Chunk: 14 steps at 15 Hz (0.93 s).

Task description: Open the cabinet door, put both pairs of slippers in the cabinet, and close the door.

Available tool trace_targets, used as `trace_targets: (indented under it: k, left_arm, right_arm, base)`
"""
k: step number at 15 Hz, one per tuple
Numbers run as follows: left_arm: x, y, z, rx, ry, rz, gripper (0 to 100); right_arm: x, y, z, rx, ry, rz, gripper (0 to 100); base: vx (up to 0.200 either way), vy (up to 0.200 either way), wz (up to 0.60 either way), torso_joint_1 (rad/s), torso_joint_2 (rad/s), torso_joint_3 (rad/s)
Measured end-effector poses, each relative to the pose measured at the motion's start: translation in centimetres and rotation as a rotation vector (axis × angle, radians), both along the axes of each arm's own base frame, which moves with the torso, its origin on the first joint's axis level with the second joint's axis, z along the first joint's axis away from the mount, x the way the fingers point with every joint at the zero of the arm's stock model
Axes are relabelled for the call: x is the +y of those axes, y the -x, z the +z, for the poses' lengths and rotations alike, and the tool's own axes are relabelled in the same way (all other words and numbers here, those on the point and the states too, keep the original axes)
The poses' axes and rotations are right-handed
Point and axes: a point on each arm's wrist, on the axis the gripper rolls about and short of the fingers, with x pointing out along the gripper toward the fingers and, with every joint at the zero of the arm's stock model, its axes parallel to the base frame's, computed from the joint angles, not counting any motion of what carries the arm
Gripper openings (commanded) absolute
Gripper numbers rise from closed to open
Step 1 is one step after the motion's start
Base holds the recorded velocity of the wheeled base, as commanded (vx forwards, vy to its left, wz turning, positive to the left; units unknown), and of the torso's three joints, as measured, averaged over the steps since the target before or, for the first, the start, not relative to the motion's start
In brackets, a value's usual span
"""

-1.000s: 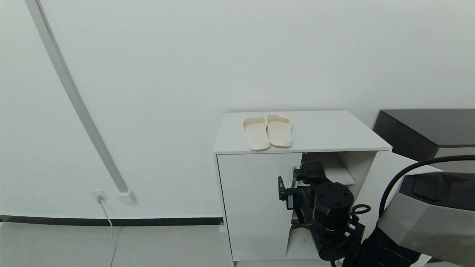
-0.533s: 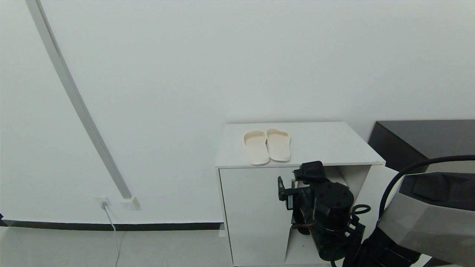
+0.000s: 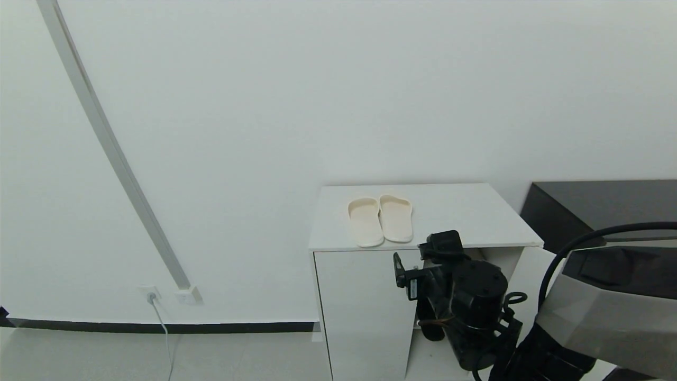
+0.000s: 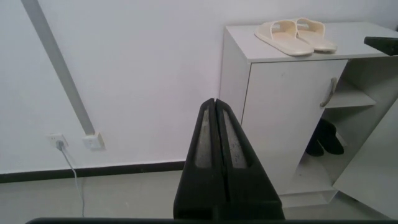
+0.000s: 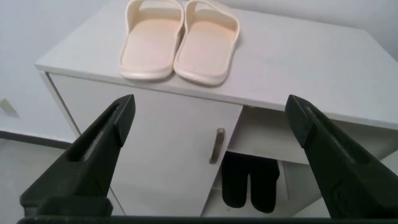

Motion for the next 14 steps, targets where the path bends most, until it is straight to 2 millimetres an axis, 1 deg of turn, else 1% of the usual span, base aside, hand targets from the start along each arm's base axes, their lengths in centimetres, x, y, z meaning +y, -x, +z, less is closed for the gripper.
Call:
trace_targets:
  k: [3,4,6,7,8,10,11,14]
  left_arm:
    - [0.0,0.0,-0.1,0.002,-0.021,0.0,0]
    - [0.0,0.0,-0.1,0.002,-0.015,0.0,0]
    - [0.0,0.0,-0.1,0.002,-0.004,0.0,0]
    - [0.0,0.0,-0.1,0.002,-0.003,-0.001,0]
    - [0.0,0.0,-0.1,0.002,-0.002,-0.001,0]
    - [0.0,0.0,-0.1,0.002,-0.002,0.0,0]
    - [0.0,0.0,0.0,0.002,-0.002,0.0,0]
    - [0.0,0.0,0.0,0.001,-0.002,0.0,0]
  right_arm:
    - [0.5,-0.5,-0.4,0.008,0.024,0.014,100]
    - [0.9,-0.9,-0.6,0.044,0.045,0.013,100]
    - [2.1,-2.4,-0.3,0.141,0.095,0.005,100]
    - [2.8,-3.1,0.5,0.178,0.1,0.001,100]
    - [3.4,-3.8,1.7,0.205,0.088,-0.006,100]
    - [4.2,-4.6,4.2,0.25,0.045,-0.017,100]
    - [4.4,-4.8,5.5,0.271,0.014,-0.026,100]
    - [4.5,-4.5,7.5,0.307,-0.045,-0.037,100]
  base:
    - [0.0,0.0,0.0,0.0,0.0,0.0]
    - [0.0,0.0,0.0,0.0,0.0,0.0]
    - [0.0,0.0,0.0,0.0,0.0,0.0]
    - [0.0,0.0,0.0,0.0,0.0,0.0]
    - [0.0,0.0,0.0,0.0,0.0,0.0]
    - [0.0,0.0,0.0,0.0,0.0,0.0]
    - [0.0,0.0,0.0,0.0,0.0,0.0]
    - [0.0,0.0,0.0,0.0,0.0,0.0]
